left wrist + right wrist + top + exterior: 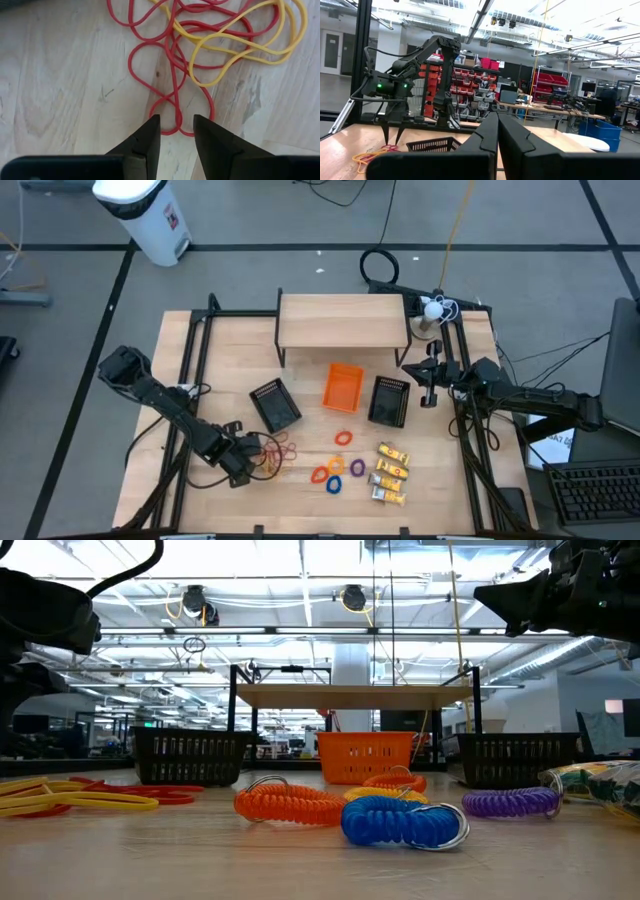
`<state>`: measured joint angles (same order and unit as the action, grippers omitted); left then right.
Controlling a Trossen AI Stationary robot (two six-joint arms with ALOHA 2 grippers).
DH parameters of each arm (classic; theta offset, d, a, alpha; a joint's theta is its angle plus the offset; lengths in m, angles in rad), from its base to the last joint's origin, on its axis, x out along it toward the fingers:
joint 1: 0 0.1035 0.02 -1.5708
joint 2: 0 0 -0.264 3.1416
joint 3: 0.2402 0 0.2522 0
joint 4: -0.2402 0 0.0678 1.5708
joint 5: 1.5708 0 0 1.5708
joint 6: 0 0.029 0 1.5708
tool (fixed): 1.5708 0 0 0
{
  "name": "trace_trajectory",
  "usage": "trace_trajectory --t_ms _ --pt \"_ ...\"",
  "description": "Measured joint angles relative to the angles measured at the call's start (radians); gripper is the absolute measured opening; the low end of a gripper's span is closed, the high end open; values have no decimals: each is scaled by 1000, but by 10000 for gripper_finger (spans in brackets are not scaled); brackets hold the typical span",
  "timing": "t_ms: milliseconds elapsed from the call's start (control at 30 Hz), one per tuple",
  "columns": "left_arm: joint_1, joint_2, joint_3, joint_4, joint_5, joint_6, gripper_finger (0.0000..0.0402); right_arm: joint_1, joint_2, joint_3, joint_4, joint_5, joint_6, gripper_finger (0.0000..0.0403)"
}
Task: Pick & Place Office Desk Supplies
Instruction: Put the red rubber band into the left black bin
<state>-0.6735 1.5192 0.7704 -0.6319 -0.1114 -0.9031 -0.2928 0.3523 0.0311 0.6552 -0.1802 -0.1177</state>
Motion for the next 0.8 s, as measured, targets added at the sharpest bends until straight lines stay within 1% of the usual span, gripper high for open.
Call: trace_trajectory --t_ms 100,333,600,700,800 --pt "0 8 0 1 0 0 115 0 0 0 0 0 0 0" --pt "6 76 5 10 11 26 115 0 0 0 0 0 0 0" --pt "14 27 -2 -16 14 25 114 0 0 0 2 0 0 0" --pt "14 9 -2 -32 12 12 99 0 0 0 6 0 0 0" --pt "13 5 -2 -35 13 11 72 0 0 0 7 0 0 0"
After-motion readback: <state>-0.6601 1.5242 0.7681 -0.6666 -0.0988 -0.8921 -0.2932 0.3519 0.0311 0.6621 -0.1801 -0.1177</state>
